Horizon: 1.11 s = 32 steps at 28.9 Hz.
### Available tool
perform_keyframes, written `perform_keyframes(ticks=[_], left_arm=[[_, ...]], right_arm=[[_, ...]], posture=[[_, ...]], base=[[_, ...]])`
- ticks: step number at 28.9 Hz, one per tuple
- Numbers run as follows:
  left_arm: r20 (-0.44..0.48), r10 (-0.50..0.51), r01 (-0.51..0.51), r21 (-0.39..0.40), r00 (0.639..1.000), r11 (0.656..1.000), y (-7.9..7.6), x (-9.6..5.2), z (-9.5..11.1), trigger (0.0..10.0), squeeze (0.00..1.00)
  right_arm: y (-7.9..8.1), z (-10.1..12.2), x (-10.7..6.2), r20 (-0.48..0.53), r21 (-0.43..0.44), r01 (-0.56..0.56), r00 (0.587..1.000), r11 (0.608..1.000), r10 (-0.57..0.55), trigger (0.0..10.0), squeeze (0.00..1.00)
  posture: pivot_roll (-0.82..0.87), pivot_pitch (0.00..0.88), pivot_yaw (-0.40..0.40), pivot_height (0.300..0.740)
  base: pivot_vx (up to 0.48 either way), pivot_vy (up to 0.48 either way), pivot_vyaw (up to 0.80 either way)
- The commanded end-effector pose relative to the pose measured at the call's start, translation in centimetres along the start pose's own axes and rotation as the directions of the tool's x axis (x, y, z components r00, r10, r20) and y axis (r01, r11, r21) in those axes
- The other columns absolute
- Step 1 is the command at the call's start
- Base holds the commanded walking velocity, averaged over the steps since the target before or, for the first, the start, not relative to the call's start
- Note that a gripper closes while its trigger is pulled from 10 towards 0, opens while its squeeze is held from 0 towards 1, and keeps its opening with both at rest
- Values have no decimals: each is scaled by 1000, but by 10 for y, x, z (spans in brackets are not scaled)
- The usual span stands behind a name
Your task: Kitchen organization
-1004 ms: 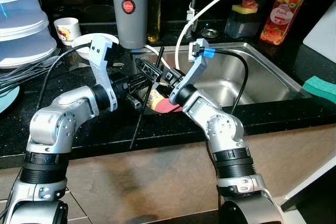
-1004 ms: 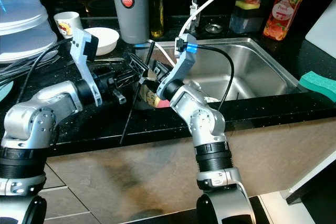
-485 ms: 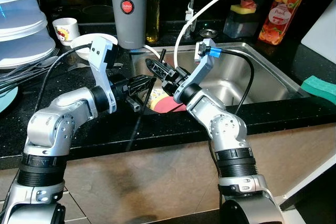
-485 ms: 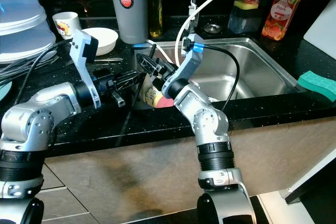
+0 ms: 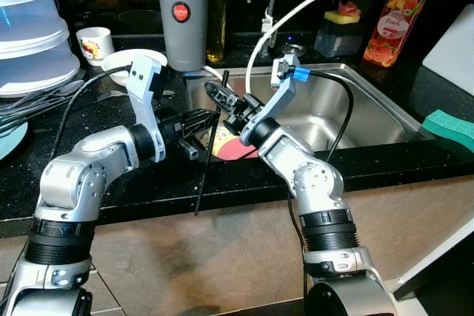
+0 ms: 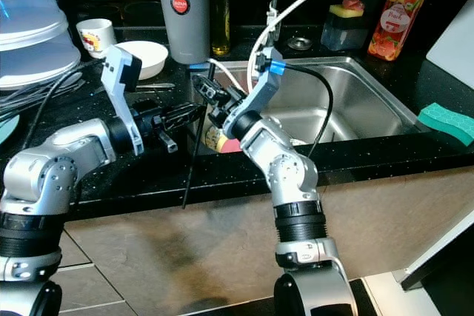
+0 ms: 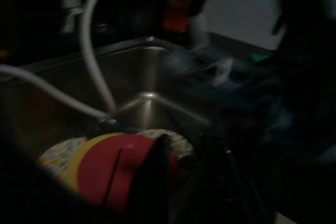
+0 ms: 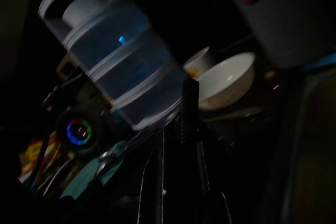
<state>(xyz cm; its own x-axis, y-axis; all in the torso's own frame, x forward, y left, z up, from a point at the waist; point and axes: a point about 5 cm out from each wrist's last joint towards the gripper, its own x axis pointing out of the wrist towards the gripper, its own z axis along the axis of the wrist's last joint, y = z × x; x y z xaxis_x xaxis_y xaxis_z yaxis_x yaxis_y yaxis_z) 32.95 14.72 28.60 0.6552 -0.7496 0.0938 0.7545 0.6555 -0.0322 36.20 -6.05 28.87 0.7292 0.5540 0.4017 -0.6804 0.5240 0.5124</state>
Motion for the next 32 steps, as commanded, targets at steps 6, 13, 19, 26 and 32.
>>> perform_keyframes(ticks=[6, 13, 19, 26, 32], left_arm=[[35, 145, -146, 45, 989, 988, 16, -1, 8, 10000, 1000], [72, 184, -190, 79, 980, 979, 19, 0, 12, 10000, 0], [68, 120, -127, 113, 990, 985, 9, 7, 7, 10000, 0], [102, 102, -119, 170, 990, 978, 2, 17, 8, 10000, 0], [132, 55, -82, 210, 990, 974, -3, 18, 8, 10000, 0]], right_arm=[[-13, 20, -1, 113, -54, 95, 990, 994, -88, 0, 0], [-34, 50, -9, 373, -86, 262, 903, 961, -213, 0, 0], [-44, 57, -10, 458, -110, 330, 854, 938, -247, 0, 0], [-54, 52, -2, 489, -123, 403, 820, 907, -298, 0, 0], [-52, 46, 5, 496, -177, 424, 818, 888, -291, 0, 0]], posture=[[33, 68, -37, 740], [34, 76, -34, 740], [38, 86, -31, 740], [50, 124, -27, 740], [55, 154, -31, 740]], base=[[0, 0, 0], [0, 0, 0], [0, 0, 0], [0, 0, 0], [0, 0, 0]])
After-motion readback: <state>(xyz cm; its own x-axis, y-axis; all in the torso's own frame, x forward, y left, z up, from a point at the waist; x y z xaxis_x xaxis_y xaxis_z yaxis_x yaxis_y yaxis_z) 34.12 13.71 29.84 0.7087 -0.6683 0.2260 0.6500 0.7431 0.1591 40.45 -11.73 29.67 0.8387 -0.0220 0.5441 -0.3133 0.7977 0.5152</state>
